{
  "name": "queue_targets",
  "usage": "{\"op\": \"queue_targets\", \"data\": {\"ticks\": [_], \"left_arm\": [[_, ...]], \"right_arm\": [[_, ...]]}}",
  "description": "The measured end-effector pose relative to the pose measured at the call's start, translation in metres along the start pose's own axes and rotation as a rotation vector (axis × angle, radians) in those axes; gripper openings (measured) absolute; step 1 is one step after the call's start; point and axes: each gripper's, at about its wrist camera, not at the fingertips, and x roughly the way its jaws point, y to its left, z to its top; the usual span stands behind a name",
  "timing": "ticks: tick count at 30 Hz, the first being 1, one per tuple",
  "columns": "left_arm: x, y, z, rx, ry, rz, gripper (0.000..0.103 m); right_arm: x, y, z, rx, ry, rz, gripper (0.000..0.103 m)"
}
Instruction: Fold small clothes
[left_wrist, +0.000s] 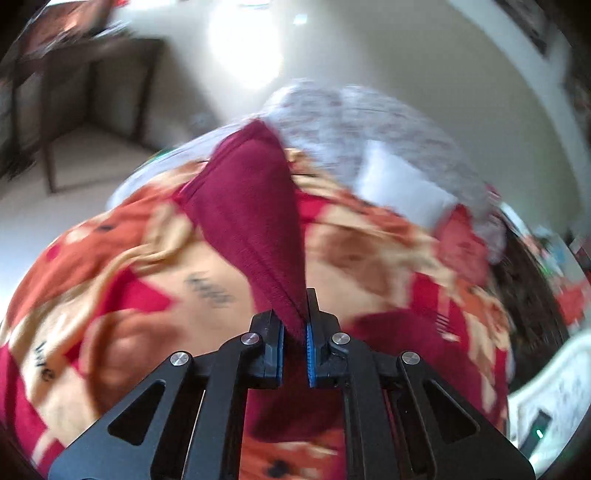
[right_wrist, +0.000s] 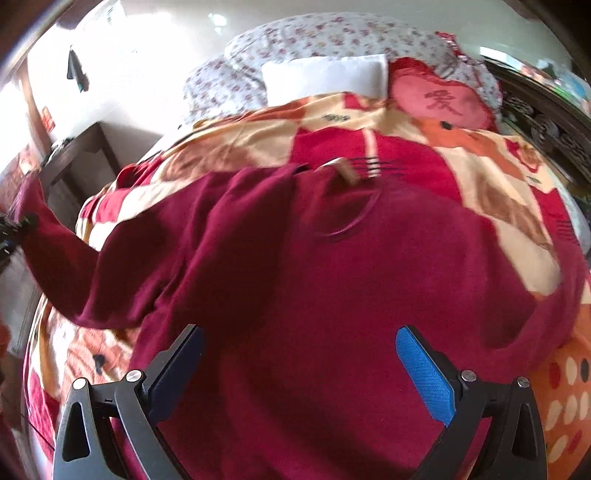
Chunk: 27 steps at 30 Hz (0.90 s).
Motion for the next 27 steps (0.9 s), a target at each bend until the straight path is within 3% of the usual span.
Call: {"op": "queue_targets", "data": {"ticks": [5,9,13,18,23,26,27], "left_arm": [[0.012,-0.103,-0.031,0.171,0.062,-0.141,0.007],[0.049,-0.167,-0.082,0.266,0.168,-0.184,0.007],[0.081,-0.206,-0.142,0.366,0.262,-0.204,0.007],[0.089,-0.230,-0.202,0.507,0.378,-0.269,0.008],[0.059,-0.228,-0.217,0.628,0.401,-0.317,0.010],[0.025,-0.202,-0.206,0.666,0.357,-0.331,0.027],[0.018,-0.193,-0.201,0.668,0.336,-0.327,0.039]], "right_arm": [[-0.016,-0.040,0.005,0.076,-0.035,-0.020,0.103],[-0.024,-0.071,0.002,0.118,-0.038,-0.047,0.103],[-0.028,-0.097,-0.006,0.143,-0.030,-0.085,0.103],[-0.032,-0.132,-0.013,0.222,-0.024,-0.087,0.103],[-0.037,-0.149,-0.012,0.286,-0.040,-0.049,0.103],[-0.040,-0.139,-0.007,0.261,-0.055,-0.020,0.103],[-0.039,-0.134,-0.005,0.242,-0.054,-0.012,0.103]]}}
